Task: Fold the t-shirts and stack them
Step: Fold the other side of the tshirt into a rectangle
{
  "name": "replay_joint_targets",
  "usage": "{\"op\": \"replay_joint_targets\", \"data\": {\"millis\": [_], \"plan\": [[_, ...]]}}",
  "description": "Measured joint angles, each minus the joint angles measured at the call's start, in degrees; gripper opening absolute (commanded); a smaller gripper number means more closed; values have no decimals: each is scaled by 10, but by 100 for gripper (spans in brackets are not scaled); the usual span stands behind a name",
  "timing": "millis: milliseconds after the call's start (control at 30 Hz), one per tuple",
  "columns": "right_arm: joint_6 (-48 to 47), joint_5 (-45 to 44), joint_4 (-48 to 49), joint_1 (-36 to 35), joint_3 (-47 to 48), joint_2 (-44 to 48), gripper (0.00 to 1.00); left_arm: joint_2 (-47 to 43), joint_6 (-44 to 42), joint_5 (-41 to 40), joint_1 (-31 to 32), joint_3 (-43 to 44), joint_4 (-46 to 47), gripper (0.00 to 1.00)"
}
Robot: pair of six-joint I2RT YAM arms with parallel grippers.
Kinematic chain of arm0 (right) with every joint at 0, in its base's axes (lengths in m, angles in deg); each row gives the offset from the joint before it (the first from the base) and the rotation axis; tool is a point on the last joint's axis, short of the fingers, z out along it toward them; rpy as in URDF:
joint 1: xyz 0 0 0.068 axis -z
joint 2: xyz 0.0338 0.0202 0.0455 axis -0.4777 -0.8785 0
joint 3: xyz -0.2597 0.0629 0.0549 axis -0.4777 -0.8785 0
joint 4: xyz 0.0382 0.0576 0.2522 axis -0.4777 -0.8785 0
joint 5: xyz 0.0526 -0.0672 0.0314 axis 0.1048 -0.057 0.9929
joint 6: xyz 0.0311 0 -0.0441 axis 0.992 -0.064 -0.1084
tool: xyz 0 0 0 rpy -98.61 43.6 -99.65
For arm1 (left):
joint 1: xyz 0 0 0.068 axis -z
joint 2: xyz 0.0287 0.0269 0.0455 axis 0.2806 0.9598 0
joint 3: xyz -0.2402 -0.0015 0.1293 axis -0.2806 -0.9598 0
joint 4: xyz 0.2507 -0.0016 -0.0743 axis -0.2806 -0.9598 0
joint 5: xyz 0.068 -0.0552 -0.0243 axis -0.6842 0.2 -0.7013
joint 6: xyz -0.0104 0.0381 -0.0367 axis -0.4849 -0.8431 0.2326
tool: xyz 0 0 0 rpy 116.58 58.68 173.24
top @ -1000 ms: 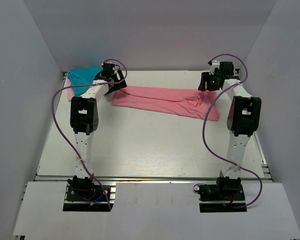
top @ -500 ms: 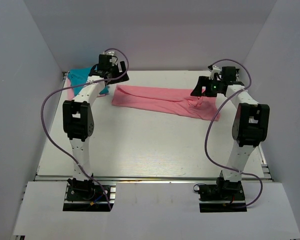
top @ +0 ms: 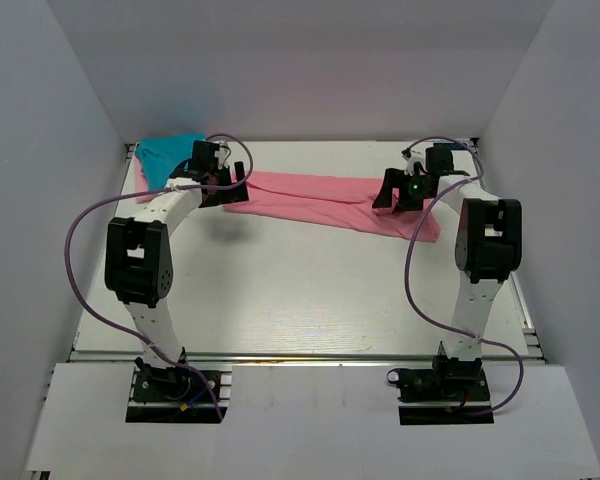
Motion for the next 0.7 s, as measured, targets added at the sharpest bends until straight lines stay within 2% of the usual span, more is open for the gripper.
{"op": "replay_joint_targets", "data": {"millis": [267,467,567,700], "plan": [[28,-3,10,-20,0,-10,90,-19,-1,-35,0,-19,-18,100],[97,24,68,-33,5,-24,90,-21,-2,-42,-2,-20,-22,100],[143,22,97,-39,30,-38,90,-21,-2,-43,-2,-20,-23,100],[199,1,113,-47,117,-86,90,-21,-2,-42,-2,-20,-24,100]]}}
